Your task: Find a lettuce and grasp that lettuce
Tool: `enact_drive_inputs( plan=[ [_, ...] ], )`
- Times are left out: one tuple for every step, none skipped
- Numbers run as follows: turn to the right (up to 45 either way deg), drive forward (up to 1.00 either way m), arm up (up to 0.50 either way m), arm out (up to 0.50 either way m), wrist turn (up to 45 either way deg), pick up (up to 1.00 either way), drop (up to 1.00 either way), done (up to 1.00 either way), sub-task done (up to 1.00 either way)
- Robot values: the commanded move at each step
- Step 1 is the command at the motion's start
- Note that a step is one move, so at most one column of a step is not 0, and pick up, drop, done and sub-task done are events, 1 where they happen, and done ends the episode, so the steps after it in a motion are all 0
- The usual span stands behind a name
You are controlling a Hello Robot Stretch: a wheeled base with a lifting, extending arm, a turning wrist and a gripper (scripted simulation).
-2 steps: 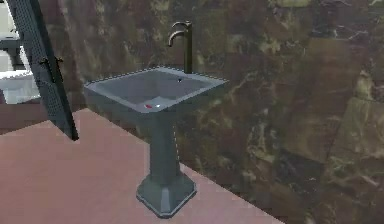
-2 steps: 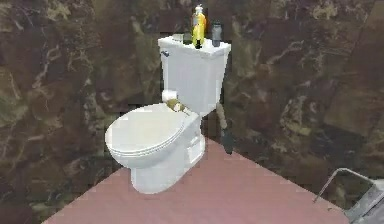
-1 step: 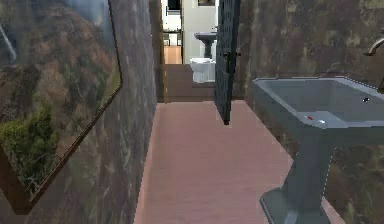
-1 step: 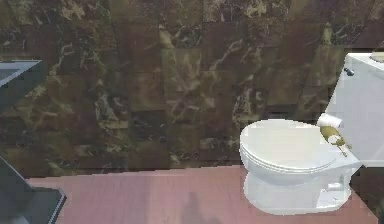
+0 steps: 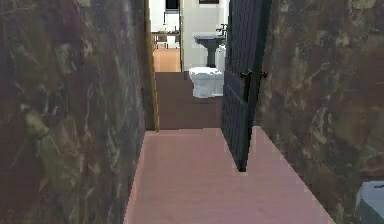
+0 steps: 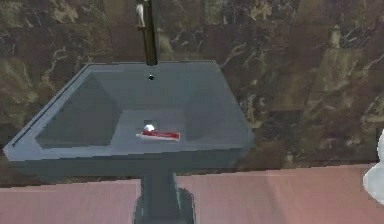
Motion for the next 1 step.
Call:
enact_drive_inputs(
  plan=[
    [-3.0,0.00,0.00,0.00,0.0,0.00,0.00,0.00,0.00]
  ],
)
